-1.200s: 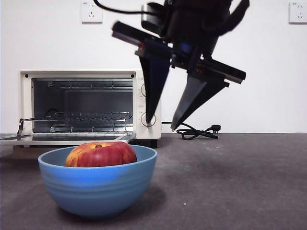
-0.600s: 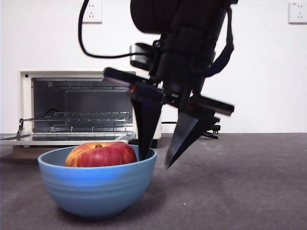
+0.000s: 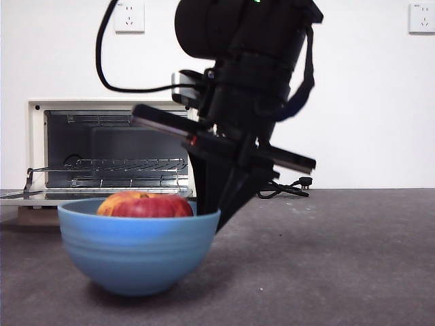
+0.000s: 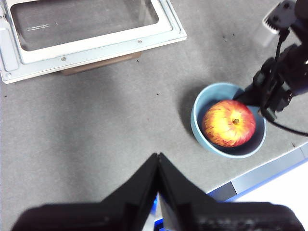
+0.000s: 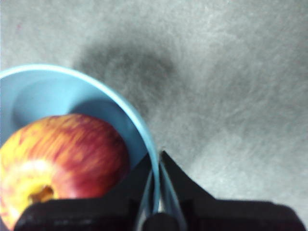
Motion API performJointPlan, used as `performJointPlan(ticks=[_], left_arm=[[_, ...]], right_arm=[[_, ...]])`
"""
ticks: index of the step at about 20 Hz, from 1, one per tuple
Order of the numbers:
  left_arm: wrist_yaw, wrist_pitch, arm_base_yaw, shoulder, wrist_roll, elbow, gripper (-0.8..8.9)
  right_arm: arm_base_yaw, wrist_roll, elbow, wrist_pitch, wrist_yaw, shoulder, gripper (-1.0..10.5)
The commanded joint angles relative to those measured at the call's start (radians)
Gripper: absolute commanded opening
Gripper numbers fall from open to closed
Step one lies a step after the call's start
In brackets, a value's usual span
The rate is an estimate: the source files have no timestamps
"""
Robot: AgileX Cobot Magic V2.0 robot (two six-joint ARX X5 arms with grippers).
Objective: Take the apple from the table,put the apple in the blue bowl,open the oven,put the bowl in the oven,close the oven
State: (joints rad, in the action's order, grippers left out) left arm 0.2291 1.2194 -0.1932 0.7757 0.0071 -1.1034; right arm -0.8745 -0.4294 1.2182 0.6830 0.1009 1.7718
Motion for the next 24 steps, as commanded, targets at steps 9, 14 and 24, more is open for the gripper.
performJointPlan(ticks=[9, 14, 24], left_arm=[[0.006, -0.002, -0.004, -0.003, -0.005, 0.008, -0.05], [0.007, -0.001, -0.004, -0.004, -0.005, 0.008, -0.04], [0.007, 0.0, -0.004, -0.003, -0.003, 0.008, -0.04]], right_arm=[[0.045, 0.071, 0.65, 0.269, -0.073, 0.21, -0.1], [0.094, 0.039, 1.158, 0.412, -0.075, 0.509, -0.1], [0.203, -0.146, 1.434, 0.412, -0.048, 0.732, -0.1]])
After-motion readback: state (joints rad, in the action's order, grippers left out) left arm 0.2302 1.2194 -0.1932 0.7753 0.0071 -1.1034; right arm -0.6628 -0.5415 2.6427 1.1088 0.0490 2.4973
